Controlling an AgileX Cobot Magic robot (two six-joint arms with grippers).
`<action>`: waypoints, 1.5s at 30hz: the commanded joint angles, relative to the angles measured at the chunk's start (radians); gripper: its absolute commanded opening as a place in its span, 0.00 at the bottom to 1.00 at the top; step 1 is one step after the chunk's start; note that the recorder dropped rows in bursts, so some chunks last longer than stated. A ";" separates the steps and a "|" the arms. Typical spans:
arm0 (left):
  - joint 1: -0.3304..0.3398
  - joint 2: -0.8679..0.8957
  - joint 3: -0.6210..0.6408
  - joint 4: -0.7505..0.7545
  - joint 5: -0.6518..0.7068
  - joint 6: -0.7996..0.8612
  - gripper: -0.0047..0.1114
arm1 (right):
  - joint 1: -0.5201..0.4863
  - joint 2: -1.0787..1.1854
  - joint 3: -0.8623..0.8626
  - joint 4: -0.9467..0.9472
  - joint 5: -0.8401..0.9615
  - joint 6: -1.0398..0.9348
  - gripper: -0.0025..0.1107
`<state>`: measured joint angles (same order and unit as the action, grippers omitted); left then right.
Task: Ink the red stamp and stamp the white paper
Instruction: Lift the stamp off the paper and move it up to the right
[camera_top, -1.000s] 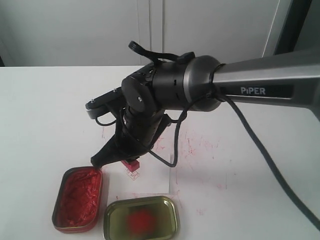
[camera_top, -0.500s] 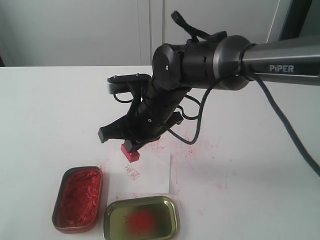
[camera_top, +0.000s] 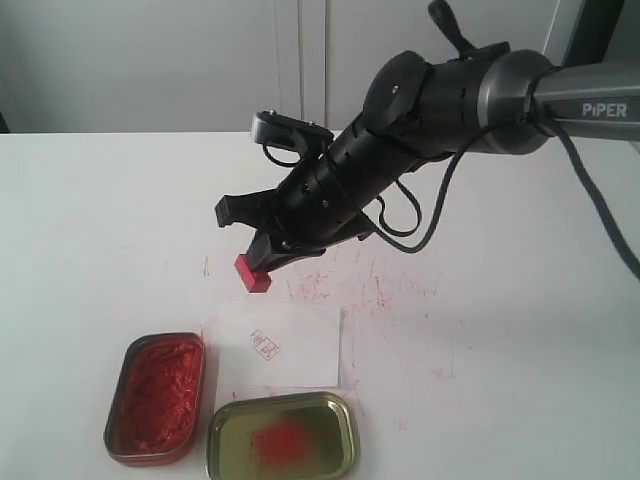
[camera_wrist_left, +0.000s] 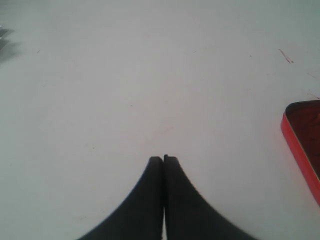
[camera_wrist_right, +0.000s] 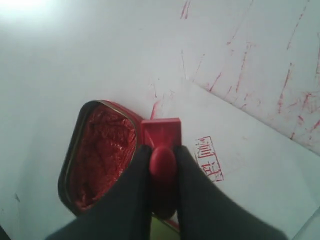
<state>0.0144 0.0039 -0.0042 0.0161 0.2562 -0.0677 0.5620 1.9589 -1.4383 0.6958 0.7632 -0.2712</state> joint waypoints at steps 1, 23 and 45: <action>0.001 -0.004 0.004 0.000 0.000 -0.003 0.04 | -0.037 -0.014 0.045 0.083 0.018 -0.078 0.02; 0.001 -0.004 0.004 0.000 0.000 -0.003 0.04 | -0.235 -0.014 0.348 0.644 0.102 -0.561 0.02; 0.001 -0.004 0.004 0.000 0.000 -0.003 0.04 | -0.335 -0.014 0.474 0.819 0.095 -0.678 0.02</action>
<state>0.0144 0.0039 -0.0042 0.0161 0.2562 -0.0677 0.2376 1.9555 -0.9688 1.4855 0.8772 -0.9346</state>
